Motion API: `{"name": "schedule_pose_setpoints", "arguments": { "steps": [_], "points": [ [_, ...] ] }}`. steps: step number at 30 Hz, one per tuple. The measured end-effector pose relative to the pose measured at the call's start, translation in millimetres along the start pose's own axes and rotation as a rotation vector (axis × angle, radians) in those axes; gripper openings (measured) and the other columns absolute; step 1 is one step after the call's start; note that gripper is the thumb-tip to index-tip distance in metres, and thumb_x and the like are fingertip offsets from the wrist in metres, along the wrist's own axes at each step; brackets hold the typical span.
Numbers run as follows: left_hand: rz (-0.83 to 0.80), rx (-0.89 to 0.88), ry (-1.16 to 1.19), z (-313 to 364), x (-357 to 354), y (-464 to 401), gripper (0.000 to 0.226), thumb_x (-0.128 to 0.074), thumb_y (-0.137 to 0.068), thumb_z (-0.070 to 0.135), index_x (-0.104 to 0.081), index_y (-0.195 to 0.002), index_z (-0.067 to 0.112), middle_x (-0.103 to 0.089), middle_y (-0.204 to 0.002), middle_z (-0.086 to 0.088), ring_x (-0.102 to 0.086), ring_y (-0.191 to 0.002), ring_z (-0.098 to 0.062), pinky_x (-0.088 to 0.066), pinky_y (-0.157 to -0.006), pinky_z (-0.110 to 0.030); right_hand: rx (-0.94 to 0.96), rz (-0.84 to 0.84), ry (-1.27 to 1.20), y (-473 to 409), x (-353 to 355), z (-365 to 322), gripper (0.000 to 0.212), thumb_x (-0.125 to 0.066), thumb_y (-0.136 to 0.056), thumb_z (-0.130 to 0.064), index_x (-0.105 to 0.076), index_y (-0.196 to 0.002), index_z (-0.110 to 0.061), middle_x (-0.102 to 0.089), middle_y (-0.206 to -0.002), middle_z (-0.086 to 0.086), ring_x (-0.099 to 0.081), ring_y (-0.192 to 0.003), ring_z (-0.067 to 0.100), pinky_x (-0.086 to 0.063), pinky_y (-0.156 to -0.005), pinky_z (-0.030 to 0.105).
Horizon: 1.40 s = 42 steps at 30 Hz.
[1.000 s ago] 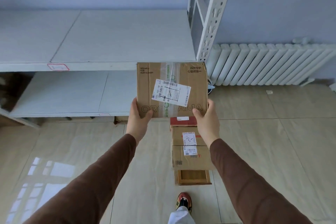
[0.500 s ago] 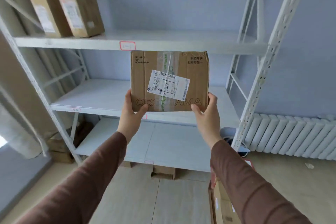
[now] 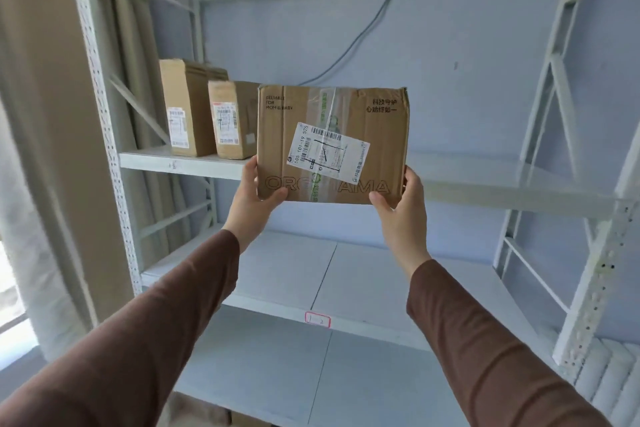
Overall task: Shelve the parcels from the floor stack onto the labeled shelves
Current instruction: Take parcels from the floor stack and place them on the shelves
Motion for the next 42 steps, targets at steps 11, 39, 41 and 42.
{"name": "schedule_pose_setpoints", "arguments": {
  "steps": [11,39,41,42],
  "points": [
    [-0.003,0.042,-0.114,-91.6,35.5,-150.8,0.082,-0.078,-0.087,0.013,-0.027,-0.15,0.03,-0.056,-0.139,0.004,-0.064,-0.113,-0.007,-0.051,-0.105,-0.048,0.005,-0.018,0.094,-103.3,-128.3,41.6,0.064,-0.075,-0.089,-0.024,-0.04,-0.142,-0.017,-0.051,-0.134,0.0,-0.056,-0.12,0.022,-0.049,-0.1,0.047],
    [-0.235,0.098,-0.477,-203.7,17.5,-336.3,0.063,-0.078,-0.089,0.026,-0.041,-0.136,0.007,-0.057,-0.119,-0.006,-0.056,-0.11,-0.028,-0.041,-0.086,-0.033,-0.209,-0.185,0.586,-218.2,-226.4,105.5,0.041,-0.075,-0.09,-0.03,-0.041,-0.103,-0.011,-0.061,-0.1,0.004,-0.06,-0.091,0.028,-0.042,-0.07,0.034],
    [-0.233,0.113,-0.464,-208.9,15.0,-341.7,0.062,-0.078,-0.088,0.025,-0.042,-0.136,0.009,-0.059,-0.123,-0.008,-0.056,-0.116,-0.03,-0.042,-0.089,-0.033,-0.223,-0.192,0.588,-222.4,-228.6,110.9,0.041,-0.075,-0.09,-0.03,-0.041,-0.103,-0.01,-0.06,-0.099,0.004,-0.06,-0.091,0.028,-0.042,-0.071,0.034],
    [-0.23,0.118,-0.459,-211.8,14.3,-343.3,0.062,-0.079,-0.087,0.026,-0.043,-0.136,0.009,-0.06,-0.127,-0.009,-0.056,-0.115,-0.028,-0.042,-0.09,-0.034,-0.228,-0.195,0.591,-223.4,-229.7,113.3,0.042,-0.075,-0.09,-0.03,-0.041,-0.103,-0.01,-0.06,-0.098,0.004,-0.06,-0.09,0.028,-0.042,-0.07,0.034]
  ]
}}
Point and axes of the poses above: each hand's wrist, its own y-axis away from the middle knuckle, its own x-axis out of the back of the hand, z = x × y, the point moved 6 cm from there along -y, towards the middle knuckle
